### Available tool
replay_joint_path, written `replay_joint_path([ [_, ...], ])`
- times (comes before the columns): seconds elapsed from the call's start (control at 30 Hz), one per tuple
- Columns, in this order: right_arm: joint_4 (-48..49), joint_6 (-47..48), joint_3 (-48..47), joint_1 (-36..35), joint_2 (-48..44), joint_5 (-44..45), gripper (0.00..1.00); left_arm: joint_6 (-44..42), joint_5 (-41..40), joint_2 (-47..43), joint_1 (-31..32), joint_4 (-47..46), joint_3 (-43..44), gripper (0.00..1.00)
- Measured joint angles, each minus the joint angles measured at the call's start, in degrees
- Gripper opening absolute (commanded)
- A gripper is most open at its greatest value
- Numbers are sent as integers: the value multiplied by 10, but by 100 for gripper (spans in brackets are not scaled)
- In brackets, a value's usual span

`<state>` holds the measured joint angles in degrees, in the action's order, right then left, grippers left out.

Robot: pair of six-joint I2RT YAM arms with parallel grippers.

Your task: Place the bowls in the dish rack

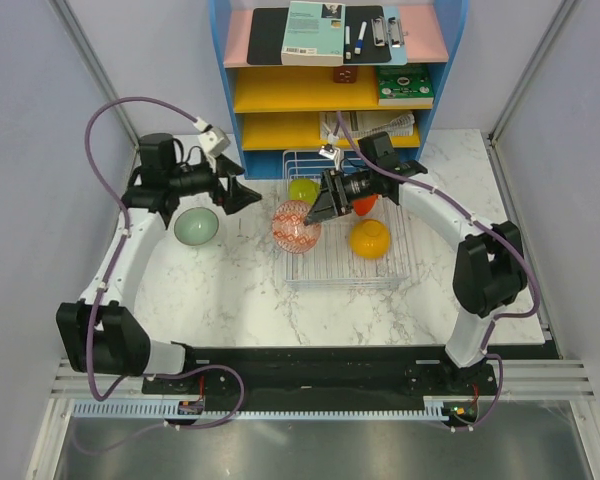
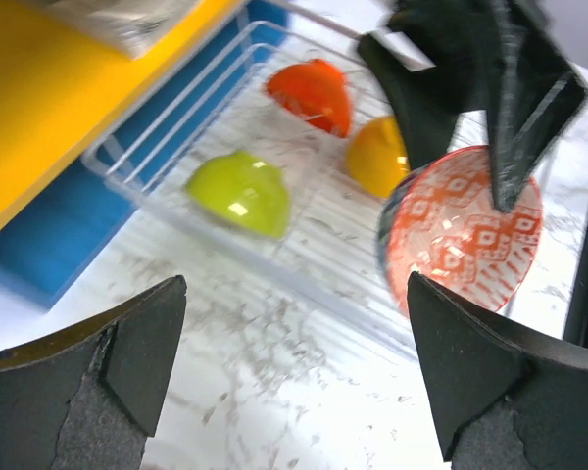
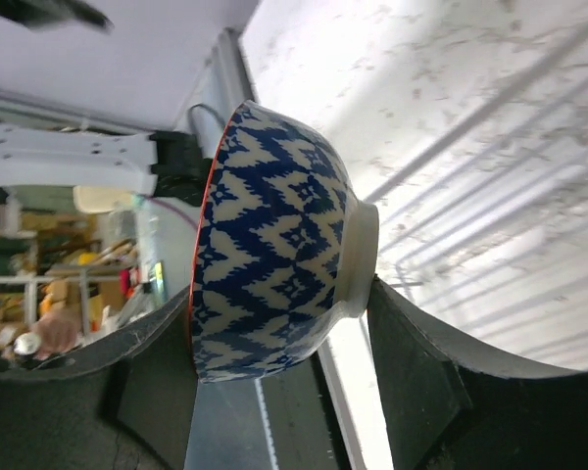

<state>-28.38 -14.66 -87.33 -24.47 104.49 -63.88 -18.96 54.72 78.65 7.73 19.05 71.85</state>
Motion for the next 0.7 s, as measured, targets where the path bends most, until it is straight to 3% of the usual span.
replay_joint_path([
  [0.23, -76, 101, -13, 5, -21, 170, 0, 59, 45, -1, -200, -16, -29, 100],
  [0.33, -98, 145, -16, 2, -37, 246, 0, 66, 56, -5, -250, -15, -54, 100],
  [0.53, -120, 229, -19, -23, -62, 410, 0, 68, 92, -12, -311, -14, -93, 100],
  [0.7, -128, 292, -19, -75, -63, 530, 0, 68, 110, -15, -323, -14, -104, 100],
])
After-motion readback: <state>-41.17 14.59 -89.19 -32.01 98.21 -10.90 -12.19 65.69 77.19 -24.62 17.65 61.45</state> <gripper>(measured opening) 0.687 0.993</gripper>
